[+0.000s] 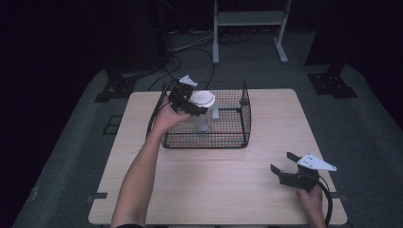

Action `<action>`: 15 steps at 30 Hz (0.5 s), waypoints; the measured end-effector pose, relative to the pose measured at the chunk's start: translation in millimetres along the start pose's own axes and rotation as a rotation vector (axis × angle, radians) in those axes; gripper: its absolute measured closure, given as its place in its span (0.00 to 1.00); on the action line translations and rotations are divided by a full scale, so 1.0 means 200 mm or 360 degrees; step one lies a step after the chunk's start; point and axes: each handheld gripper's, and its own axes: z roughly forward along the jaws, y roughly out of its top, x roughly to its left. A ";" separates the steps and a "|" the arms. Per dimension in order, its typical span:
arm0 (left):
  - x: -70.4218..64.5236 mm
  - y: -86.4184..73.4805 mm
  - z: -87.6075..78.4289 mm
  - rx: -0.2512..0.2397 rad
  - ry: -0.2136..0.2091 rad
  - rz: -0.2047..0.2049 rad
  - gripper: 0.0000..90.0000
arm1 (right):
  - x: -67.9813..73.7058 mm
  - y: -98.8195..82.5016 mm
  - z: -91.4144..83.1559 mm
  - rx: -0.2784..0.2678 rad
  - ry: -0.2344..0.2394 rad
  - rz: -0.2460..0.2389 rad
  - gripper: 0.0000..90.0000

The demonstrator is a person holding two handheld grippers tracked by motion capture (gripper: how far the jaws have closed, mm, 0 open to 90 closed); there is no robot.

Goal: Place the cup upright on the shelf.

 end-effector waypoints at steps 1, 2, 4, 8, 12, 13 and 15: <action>0.00 0.00 0.00 0.0000 0.0000 0.0000 0.00 | 0.00 0.00 0.00 0.0000 0.0000 0.0000 0.15; 0.00 -0.01 -0.01 0.0010 0.0000 0.0010 0.00 | 0.00 0.00 0.00 0.0001 0.0001 -0.0001 0.15; 0.00 -0.02 -0.01 0.0010 -0.0002 0.0004 0.00 | 0.00 0.00 0.00 0.0003 0.0000 -0.0001 0.15; -0.01 -0.04 -0.04 0.0008 0.0014 0.0012 0.00 | 0.00 0.00 0.00 0.0005 -0.0001 -0.0003 0.15; -0.03 -0.06 -0.07 0.0004 0.0026 0.0026 0.00 | 0.00 0.00 0.00 0.0004 -0.0001 0.0002 0.15; -0.03 -0.06 -0.08 0.0000 0.0024 0.0025 0.00 | 0.00 0.00 0.00 0.0005 -0.0001 0.0002 0.15; -0.04 -0.07 -0.09 -0.0002 0.0026 0.0029 0.00 | 0.00 0.00 0.00 0.0006 -0.0002 -0.0001 0.15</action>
